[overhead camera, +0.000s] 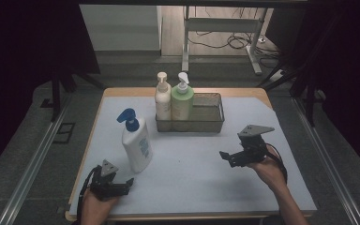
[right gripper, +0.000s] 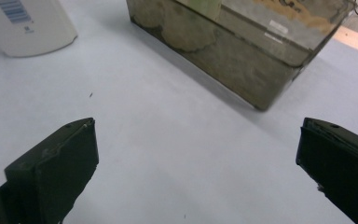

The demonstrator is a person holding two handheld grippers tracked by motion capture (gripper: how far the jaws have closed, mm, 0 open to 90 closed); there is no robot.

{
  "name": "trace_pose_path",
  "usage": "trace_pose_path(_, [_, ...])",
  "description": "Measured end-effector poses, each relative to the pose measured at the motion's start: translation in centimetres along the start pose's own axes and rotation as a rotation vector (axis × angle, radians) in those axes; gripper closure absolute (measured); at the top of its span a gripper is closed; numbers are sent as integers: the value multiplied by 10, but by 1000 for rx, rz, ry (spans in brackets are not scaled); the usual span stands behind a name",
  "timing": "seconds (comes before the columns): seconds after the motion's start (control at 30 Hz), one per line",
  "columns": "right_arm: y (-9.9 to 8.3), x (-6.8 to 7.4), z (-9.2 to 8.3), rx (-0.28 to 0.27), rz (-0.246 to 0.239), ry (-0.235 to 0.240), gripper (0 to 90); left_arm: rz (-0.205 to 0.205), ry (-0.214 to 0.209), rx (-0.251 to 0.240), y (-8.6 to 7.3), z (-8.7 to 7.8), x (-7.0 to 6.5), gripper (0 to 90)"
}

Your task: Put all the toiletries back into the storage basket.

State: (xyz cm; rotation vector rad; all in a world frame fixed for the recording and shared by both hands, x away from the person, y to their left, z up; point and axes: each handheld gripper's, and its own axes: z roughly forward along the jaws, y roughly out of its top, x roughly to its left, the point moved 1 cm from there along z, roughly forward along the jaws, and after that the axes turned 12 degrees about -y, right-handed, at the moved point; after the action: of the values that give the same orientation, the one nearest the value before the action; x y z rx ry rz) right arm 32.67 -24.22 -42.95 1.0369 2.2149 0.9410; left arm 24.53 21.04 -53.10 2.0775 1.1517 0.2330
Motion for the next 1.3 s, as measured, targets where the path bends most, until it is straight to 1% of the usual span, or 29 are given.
trace_pose_path(0.03, [-7,-1,-4,-1,5,-3,0,0,0,0,0,0,0,122])
trace_pose_path(0.1, [-13,-2,-7,3,9,-6,0,0,0,0,0,0,0,122])
trace_pose_path(0.2, [-24,-3,-10,0,29,-10,0,-4,0,-1,0,0,0,122])
trace_pose_path(0.27, [-31,-3,-11,9,35,-8,0,-3,0,0,0,0,0,122])
trace_pose_path(0.33, [-35,-3,-11,10,35,-4,0,-4,0,-1,0,0,0,122])
trace_pose_path(0.37, [-42,-3,-10,11,52,-1,0,-3,1,-1,0,0,0,122])
trace_pose_path(0.5, [-54,-3,-9,8,71,-15,0,-3,0,0,0,0,0,122])
trace_pose_path(0.6, [-65,-3,-8,13,81,-38,0,-3,0,0,0,0,0,122])
trace_pose_path(0.7, [-77,-5,-4,23,102,-41,0,-3,0,1,0,0,0,122])
trace_pose_path(0.8, [-86,-5,1,55,92,-49,0,-3,0,1,0,0,0,122])
trace_pose_path(0.83, [-89,-6,2,63,93,-54,0,-3,0,1,0,0,0,122])
trace_pose_path(1.0, [-104,-7,11,96,103,-48,0,-3,0,1,0,0,0,122])
trace_pose_path(1.07, [-107,-7,13,105,99,-55,0,-3,0,2,0,0,0,122])
trace_pose_path(1.13, [-111,-8,15,119,106,-54,0,-4,1,2,0,0,0,122])
trace_pose_path(1.23, [-114,-7,18,137,96,-64,0,-5,2,1,1,0,-1,124])
trace_pose_path(1.3, [-114,-6,19,141,77,-73,0,-3,0,3,1,0,0,127])
